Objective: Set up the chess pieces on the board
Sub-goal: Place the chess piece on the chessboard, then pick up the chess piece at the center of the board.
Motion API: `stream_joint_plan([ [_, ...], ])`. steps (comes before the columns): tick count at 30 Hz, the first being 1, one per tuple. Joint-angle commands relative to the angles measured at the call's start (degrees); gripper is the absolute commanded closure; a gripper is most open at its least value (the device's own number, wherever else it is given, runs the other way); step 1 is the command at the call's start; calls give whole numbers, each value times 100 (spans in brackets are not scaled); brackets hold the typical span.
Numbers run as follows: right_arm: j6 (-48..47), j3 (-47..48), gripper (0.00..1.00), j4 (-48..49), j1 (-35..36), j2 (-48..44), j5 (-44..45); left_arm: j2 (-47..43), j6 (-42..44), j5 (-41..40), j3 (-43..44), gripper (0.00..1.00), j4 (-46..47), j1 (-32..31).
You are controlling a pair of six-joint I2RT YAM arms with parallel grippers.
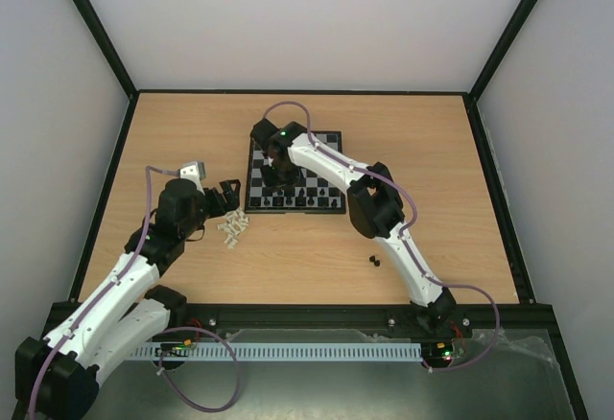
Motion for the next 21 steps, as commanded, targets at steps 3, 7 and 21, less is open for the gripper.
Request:
stream_joint_plan([
  [3,-18,299,68,-70,-4,-33,15,-75,11,-74,-28,1,-89,42],
  [7,25,311,65,142,-9,-447,193,-74,15,-94,-27,0,-87,42],
  [21,957,-4538,5,525,-2,-4956,924,134,17,164,20,0,264,50],
])
